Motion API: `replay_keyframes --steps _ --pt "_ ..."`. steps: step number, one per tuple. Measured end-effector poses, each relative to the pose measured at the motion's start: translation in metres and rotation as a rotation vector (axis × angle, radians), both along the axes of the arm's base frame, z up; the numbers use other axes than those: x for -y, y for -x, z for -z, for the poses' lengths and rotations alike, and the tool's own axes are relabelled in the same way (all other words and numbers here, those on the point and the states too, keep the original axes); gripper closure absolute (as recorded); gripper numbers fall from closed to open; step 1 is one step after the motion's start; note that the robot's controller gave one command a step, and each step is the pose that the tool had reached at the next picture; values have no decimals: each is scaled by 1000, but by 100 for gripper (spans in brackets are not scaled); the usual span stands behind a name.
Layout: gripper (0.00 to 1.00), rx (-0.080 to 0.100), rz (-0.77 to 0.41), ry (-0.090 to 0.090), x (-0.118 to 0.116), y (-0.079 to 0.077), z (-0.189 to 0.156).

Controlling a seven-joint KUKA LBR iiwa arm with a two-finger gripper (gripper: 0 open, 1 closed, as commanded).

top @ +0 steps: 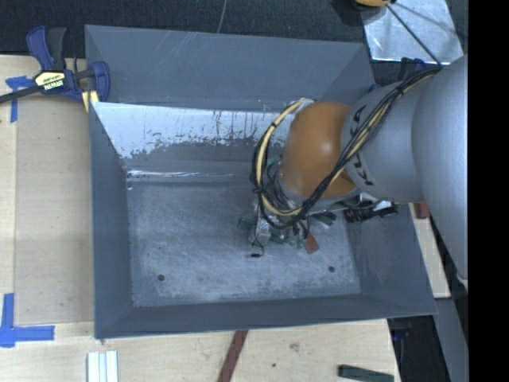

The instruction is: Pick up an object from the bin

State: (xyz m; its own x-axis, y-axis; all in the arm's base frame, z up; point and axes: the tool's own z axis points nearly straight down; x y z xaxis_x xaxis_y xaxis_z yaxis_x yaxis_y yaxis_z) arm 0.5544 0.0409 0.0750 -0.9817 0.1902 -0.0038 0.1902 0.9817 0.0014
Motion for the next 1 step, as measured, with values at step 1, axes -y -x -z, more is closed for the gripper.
replay_keyframes --steps 1 --pt "100 -3 -6 0 0 0 -14"
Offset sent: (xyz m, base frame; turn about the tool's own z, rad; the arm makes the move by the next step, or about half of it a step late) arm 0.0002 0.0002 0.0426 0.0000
